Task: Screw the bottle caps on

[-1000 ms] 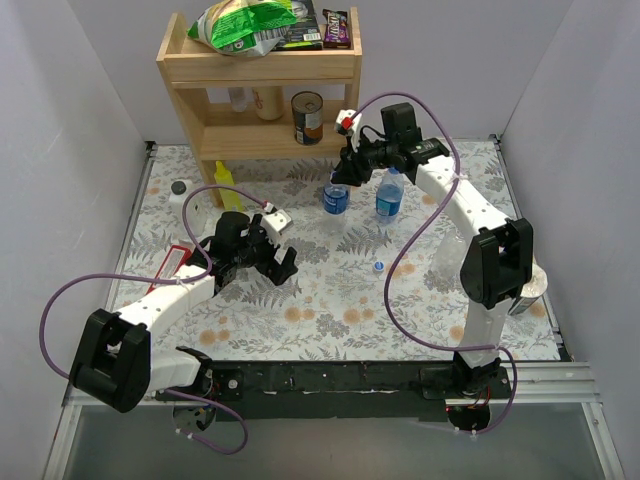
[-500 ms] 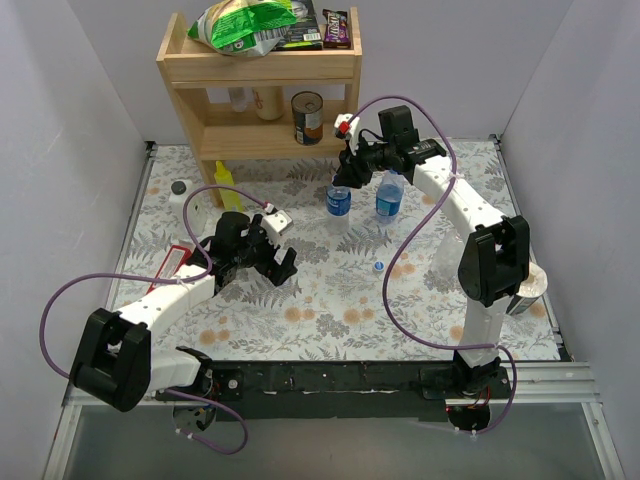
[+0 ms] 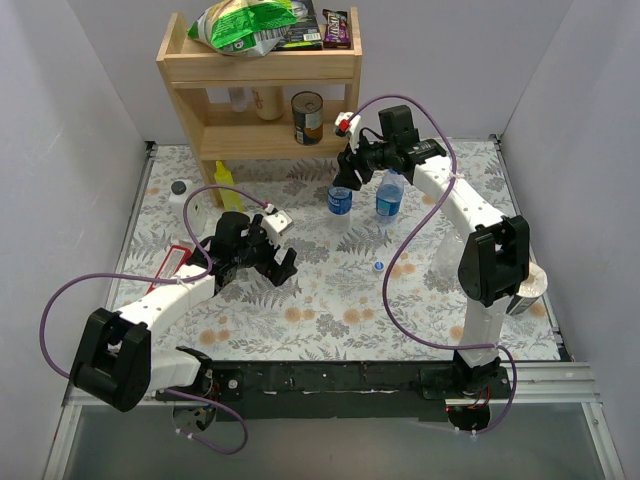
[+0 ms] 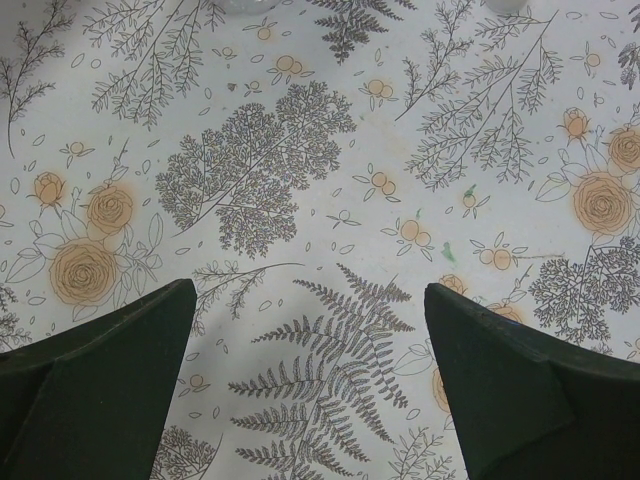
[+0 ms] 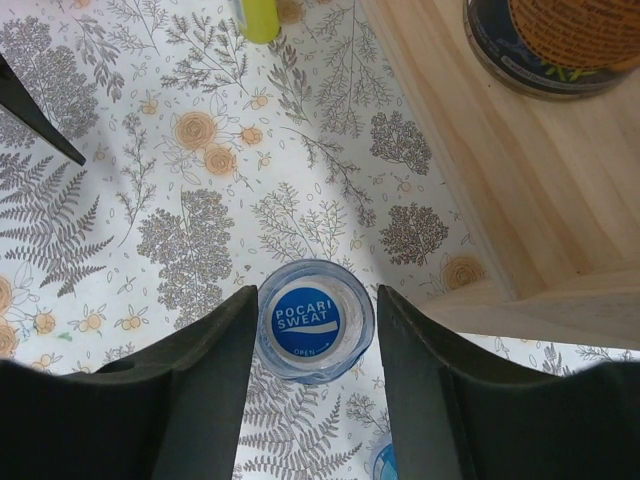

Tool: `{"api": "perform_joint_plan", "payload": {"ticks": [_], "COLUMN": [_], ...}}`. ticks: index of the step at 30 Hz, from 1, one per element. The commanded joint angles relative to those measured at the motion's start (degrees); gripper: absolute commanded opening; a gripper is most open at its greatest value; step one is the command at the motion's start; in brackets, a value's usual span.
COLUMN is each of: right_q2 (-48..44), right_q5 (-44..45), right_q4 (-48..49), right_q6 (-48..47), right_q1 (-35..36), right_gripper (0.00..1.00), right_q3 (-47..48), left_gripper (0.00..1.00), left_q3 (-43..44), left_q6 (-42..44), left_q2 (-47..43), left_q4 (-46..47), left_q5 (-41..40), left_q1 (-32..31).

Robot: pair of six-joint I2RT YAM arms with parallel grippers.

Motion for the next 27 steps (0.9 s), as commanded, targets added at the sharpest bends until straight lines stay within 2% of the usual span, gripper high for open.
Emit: {"api": "perform_joint_plan", "payload": {"ticks": [1,3,4,6,7,8,13,16,17,22,27], "right_q2": [-1.98,-2.07,-2.24,-2.77,-3.90,-4.61,-12.07,-17.79,-18.93,-26.05,-35.37], "right_q5": [-0.09,-0.09,-0.27,-0.44,-0.36,-0.01,4.03,8.60,9.04,13.70,10.82], "right_q4": [1.63,1.63,1.63,1.63,1.63,1.81,-1.70,-7.14,-11.68,-27.26,-36.32], "right_q6": [0.59,0.77,0.86,1.03,1.12,1.30,1.47,1.39,1.39,-1.42,-11.69], "right_q1": [0.23,0.23,0.23,0.23,0.23,0.23,-0.47,-3.01,-4.15,-13.29,-24.19], "right_gripper": [0.60,0.62,0.72,0.82,0.90,0.92,0.93,0.92,0.90,0.79,0.74], "right_q3": [0.00,0.00,0.18,0.70,0.88,0.88,0.09,-1.40,-1.58,-2.54,-10.62], "left_gripper": [0.98,0.98,0.98,0.98,0.98,0.98,0.98,0.98,0.98,0.98,0.98], "left_q3": [-0.12,-0.12,-0.12,-0.03,-0.20,-0.21,1.37,3.48,4.44,6.12,4.19], "left_q6": [0.68,0.68,0.68,0.68,0.68,0.68,0.07,-1.33,-1.77,-7.65,-8.28], "left_q2": [-0.27,-0.27,-0.19,-0.19,-0.36,-0.19,0.69,1.40,1.74,0.96,-3.87], "left_q4": [0.40,0.49,0.49,0.75,0.84,1.19,1.28,1.28,1.36,3.03,2.17], "left_q5": [1.15,1.24,1.15,0.98,0.54,0.36,0.36,0.62,1.58,4.31,10.28], "left_q1": [-0.05,-0.05,-0.05,-0.05,-0.05,-0.05,-0.05,-0.05,-0.05,-0.14,-0.23]}}
